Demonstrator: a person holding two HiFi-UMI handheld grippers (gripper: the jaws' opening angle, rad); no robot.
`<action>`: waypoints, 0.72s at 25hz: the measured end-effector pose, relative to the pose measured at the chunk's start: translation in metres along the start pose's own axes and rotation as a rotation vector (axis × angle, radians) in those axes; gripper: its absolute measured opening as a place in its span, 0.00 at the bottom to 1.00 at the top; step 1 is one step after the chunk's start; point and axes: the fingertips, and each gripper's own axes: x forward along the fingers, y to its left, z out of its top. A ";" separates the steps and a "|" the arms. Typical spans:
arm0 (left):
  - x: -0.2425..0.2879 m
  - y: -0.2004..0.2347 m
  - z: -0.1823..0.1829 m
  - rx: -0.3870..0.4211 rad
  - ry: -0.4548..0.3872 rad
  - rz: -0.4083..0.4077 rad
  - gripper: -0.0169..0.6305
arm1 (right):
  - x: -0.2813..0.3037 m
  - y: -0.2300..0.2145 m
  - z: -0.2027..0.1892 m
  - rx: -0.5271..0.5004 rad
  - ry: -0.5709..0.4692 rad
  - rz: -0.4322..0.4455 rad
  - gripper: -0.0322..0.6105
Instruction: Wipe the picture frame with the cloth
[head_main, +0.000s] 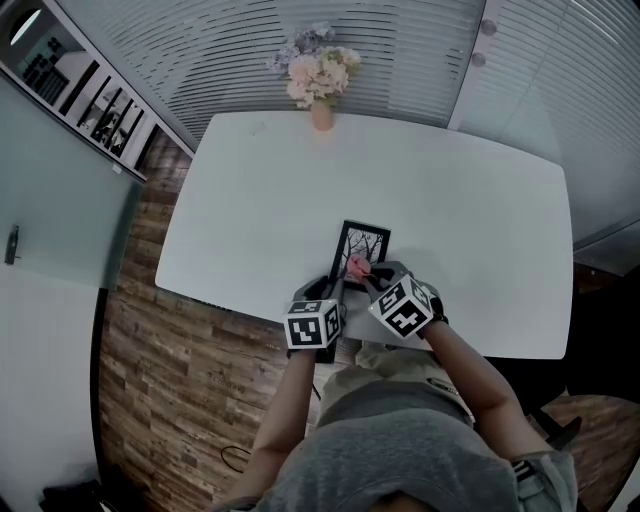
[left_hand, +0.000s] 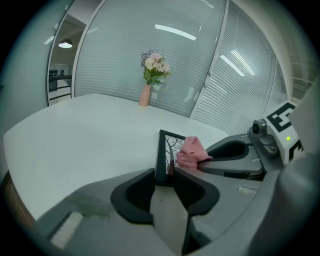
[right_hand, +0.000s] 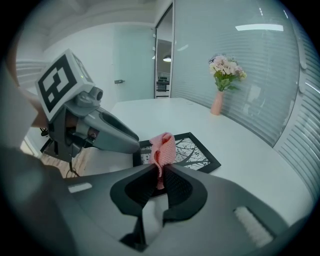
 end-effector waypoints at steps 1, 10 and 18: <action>0.000 0.000 0.000 0.002 -0.002 0.002 0.21 | 0.000 0.000 0.000 0.003 0.000 -0.007 0.11; -0.011 -0.005 0.008 0.039 -0.067 0.017 0.21 | -0.022 -0.007 0.008 0.099 -0.103 -0.120 0.12; -0.065 -0.028 0.015 0.062 -0.156 0.000 0.17 | -0.063 0.018 0.011 0.239 -0.225 -0.120 0.12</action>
